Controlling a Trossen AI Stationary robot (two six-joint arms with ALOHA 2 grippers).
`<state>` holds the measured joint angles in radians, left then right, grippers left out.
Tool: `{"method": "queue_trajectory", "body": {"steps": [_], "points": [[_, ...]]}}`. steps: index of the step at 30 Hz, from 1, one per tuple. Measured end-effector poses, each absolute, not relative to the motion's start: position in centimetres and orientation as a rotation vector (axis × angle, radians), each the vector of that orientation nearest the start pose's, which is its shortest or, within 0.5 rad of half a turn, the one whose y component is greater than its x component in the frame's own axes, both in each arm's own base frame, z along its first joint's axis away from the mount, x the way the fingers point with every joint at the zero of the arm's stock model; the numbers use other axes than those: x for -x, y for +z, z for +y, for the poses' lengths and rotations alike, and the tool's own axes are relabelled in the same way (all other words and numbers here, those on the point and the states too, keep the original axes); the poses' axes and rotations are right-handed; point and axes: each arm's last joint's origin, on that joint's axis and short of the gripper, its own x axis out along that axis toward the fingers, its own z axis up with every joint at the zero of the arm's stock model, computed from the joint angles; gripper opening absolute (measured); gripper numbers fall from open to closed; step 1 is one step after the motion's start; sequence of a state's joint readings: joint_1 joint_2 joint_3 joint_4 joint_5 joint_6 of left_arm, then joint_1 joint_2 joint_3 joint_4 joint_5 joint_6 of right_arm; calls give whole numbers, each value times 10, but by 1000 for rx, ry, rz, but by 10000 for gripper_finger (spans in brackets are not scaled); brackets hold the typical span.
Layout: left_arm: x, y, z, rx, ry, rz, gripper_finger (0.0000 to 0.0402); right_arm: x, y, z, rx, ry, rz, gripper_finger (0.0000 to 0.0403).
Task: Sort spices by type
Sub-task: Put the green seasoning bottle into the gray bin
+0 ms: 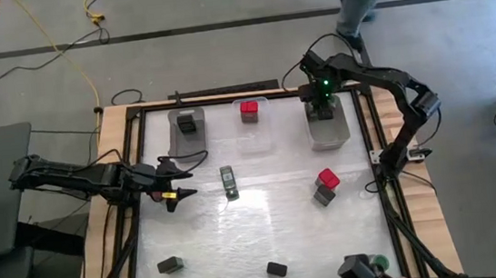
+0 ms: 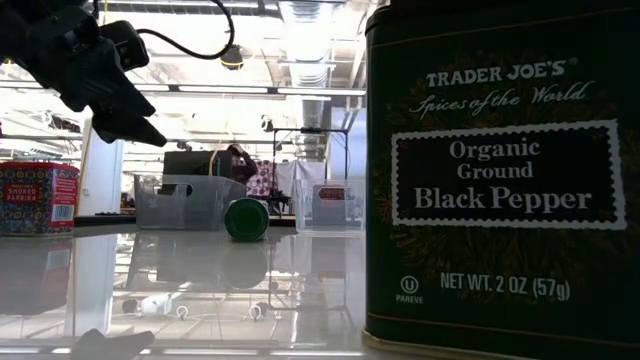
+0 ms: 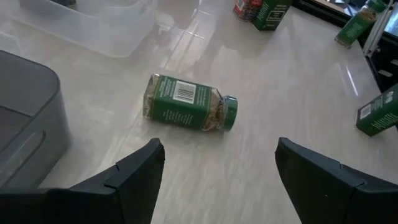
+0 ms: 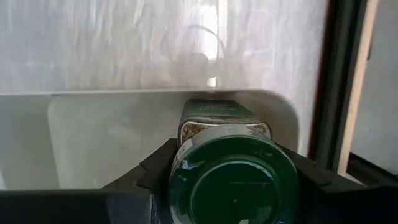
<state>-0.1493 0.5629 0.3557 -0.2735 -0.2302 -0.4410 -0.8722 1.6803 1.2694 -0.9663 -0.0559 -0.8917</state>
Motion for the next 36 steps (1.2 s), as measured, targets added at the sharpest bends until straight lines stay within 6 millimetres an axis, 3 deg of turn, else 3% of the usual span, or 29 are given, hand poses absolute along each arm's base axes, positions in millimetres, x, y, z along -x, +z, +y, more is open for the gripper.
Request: {"method": "queue_trajectory", "body": {"steps": [5, 15, 26, 36], "points": [[-133, 208, -13, 336, 182, 445, 295, -205, 225, -242, 101, -65, 1408, 239], [-133, 208, -13, 344, 184, 444, 295, -204, 226, -244, 95, -78, 1405, 232], [-133, 208, -13, 346, 184, 445, 295, -199, 227, -252, -5, -207, 1372, 258], [-133, 208, -13, 346, 184, 445, 295, -199, 226, -251, 28, -166, 1386, 260]]}}
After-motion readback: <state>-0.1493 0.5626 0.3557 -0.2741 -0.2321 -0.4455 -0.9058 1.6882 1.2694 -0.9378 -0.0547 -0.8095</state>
